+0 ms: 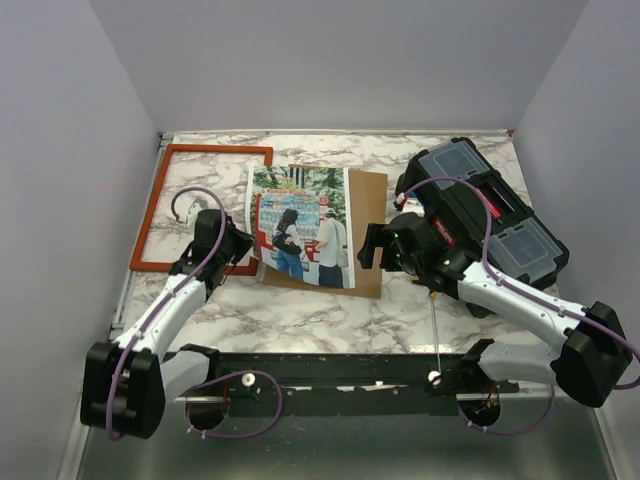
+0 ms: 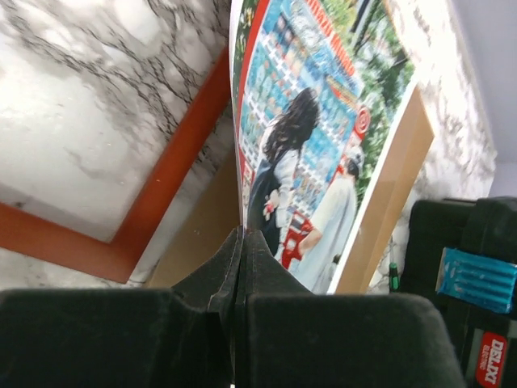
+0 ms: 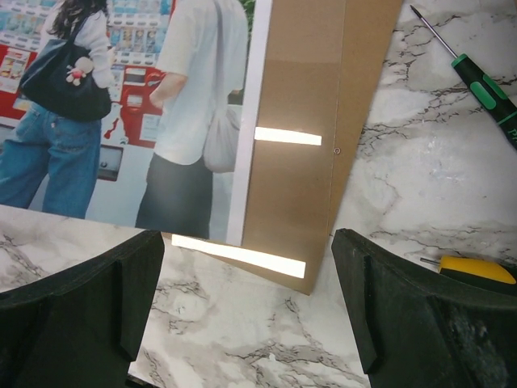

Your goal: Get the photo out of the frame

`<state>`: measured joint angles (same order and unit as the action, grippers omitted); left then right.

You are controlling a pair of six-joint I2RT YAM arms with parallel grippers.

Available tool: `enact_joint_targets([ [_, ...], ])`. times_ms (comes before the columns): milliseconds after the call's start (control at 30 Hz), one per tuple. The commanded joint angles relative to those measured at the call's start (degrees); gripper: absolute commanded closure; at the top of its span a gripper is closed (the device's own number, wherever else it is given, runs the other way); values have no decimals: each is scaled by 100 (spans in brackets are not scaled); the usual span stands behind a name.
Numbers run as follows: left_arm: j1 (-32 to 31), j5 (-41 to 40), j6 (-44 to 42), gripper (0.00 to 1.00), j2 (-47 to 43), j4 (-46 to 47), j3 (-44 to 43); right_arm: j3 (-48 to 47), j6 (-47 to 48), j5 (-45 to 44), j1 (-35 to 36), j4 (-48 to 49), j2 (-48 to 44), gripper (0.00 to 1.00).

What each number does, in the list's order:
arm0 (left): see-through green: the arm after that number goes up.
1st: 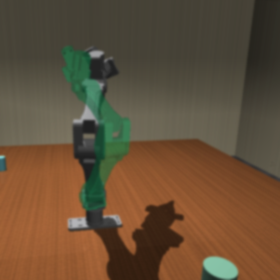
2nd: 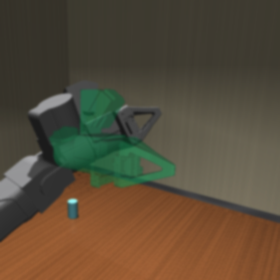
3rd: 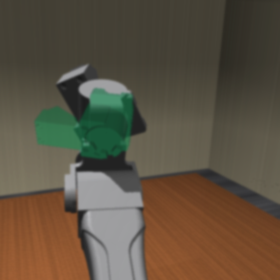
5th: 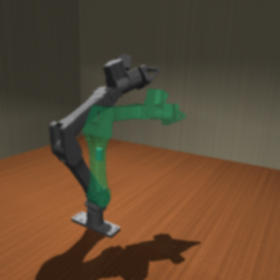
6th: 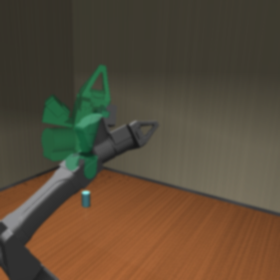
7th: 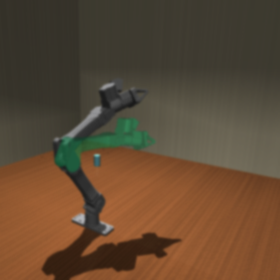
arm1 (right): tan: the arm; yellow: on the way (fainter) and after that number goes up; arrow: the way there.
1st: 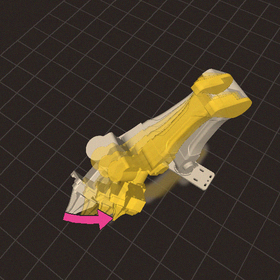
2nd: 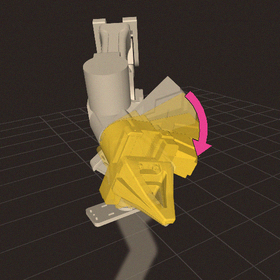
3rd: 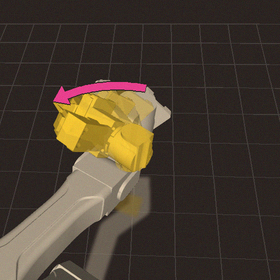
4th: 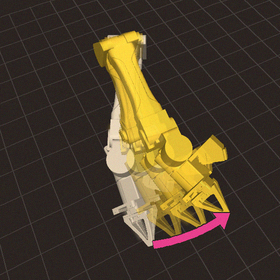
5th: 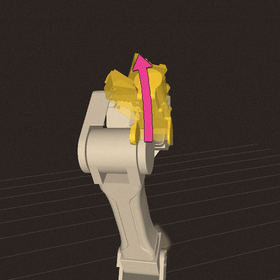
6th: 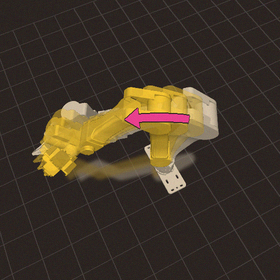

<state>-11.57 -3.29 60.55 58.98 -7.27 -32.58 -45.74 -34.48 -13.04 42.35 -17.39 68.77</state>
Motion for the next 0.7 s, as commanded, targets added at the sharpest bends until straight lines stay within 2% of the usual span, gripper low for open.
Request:
enact_joint_targets([
  [0,-229,725,-169,100,974,405,-443,-143,15,64,-8,118,68,6],
  [67,-328,730,7,100,1123,422,-377,-149,29,11,-12,89,27,6],
  [167,-535,556,333,100,1002,933,91,-115,63,-62,-7,68,-56,5],
  [400,-662,-251,536,100,683,736,404,-137,108,13,-10,119,108,6],
  [667,-662,117,463,100,899,991,572,-201,192,179,-13,255,336,5],
])
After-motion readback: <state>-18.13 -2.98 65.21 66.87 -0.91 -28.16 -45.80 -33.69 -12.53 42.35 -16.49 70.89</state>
